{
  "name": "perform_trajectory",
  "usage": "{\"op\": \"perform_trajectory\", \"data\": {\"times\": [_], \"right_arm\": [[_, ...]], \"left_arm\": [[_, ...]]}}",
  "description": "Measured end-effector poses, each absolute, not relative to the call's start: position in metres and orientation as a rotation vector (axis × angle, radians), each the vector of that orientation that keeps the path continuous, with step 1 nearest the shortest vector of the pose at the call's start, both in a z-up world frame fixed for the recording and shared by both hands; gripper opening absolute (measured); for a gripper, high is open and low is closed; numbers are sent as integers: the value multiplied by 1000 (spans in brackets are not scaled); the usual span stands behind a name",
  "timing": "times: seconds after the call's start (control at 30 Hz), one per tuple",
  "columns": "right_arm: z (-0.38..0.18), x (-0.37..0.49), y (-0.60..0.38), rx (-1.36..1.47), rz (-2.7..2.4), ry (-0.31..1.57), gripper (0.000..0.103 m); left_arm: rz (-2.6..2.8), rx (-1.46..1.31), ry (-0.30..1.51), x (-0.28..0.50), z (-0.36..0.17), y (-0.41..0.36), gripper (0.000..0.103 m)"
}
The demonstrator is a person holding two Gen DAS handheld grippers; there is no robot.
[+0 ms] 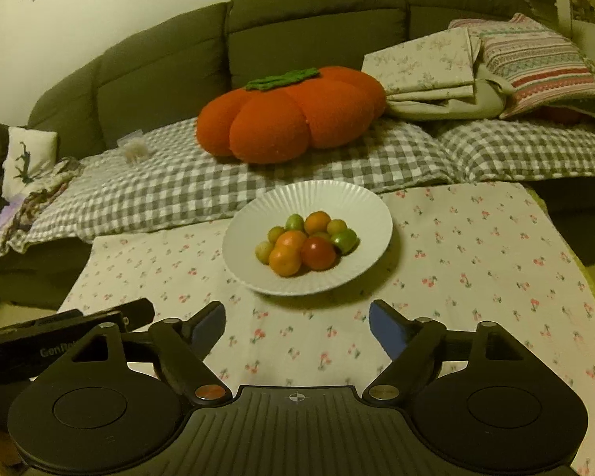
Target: Organize fruits
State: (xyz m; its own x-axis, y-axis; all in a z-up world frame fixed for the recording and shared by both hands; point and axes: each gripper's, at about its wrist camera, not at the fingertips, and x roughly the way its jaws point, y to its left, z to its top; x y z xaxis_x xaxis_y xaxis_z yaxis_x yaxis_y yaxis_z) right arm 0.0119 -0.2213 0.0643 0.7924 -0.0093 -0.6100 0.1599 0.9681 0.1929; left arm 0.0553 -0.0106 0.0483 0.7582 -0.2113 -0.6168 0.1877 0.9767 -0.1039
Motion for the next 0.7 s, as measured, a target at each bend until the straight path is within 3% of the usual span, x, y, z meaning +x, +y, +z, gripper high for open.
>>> {"op": "perform_trajectory", "data": {"times": [0.2, 0.7], "right_arm": [[58, -11, -207, 240, -79, 671, 96], [60, -29, -202, 121, -95, 625, 102]], "left_arm": [[-199, -45, 701, 32, 41, 0, 96], [-236, -12, 696, 21, 40, -4, 102]]}}
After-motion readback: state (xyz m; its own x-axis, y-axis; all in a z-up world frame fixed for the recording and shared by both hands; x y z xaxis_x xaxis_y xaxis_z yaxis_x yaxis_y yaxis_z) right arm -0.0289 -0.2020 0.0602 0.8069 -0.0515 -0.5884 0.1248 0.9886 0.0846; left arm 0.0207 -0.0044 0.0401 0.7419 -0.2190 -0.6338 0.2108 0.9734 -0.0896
